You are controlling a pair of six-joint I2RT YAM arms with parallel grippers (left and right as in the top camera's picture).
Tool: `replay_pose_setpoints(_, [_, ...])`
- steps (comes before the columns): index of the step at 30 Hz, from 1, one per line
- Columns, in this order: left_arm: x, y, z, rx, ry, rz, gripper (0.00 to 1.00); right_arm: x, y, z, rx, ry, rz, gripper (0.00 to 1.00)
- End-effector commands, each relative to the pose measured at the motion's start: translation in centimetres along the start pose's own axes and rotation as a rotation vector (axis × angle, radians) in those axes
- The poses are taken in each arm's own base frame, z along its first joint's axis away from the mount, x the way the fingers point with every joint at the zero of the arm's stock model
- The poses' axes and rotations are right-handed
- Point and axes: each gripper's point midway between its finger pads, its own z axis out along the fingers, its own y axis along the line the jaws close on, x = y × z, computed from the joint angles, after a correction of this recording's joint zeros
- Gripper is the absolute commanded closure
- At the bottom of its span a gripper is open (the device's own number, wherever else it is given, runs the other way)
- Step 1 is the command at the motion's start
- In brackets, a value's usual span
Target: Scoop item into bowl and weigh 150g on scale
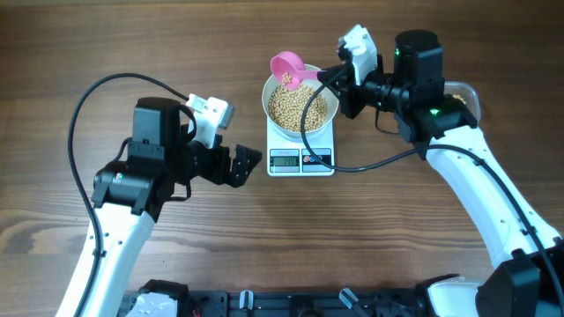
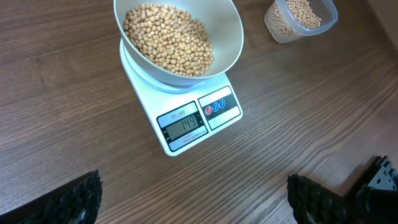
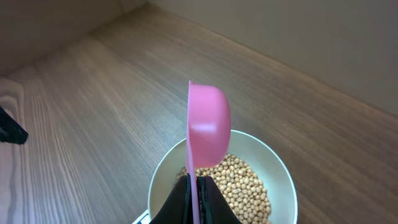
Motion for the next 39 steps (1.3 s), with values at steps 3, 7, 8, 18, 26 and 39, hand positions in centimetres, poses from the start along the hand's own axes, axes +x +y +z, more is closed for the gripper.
replay_pose_setpoints(3, [0.0,0.0,0.0,0.010,-0.001,-0.013,0.00,0.5,-0.3,0.6,0.003,0.027,-0.199,0.96])
replay_pose_setpoints(7, [0.0,0.0,0.0,0.010,-0.001,-0.013,0.00,1.5,-1.1,1.0,0.029,0.065,-0.201,0.96])
replay_pose_setpoints(8, [0.0,0.0,0.0,0.010,-0.001,-0.013,0.00,1.4,-1.1,1.0,0.032,0.060,-0.174,0.96])
replay_pose_setpoints(18, [0.0,0.0,0.0,0.010,-0.001,-0.013,0.00,1.1,0.0,0.9,-0.029,0.037,-0.186,0.96])
replay_pose_setpoints(26, [0.0,0.0,0.0,0.010,-0.001,-0.013,0.00,2.5,-0.2,1.0,-0.006,0.104,-0.281,0.96])
replay_pose_setpoints(39, [0.0,0.0,0.0,0.010,-0.001,-0.013,0.00,0.4,0.6,1.1,-0.052,0.018,0.007,0.96])
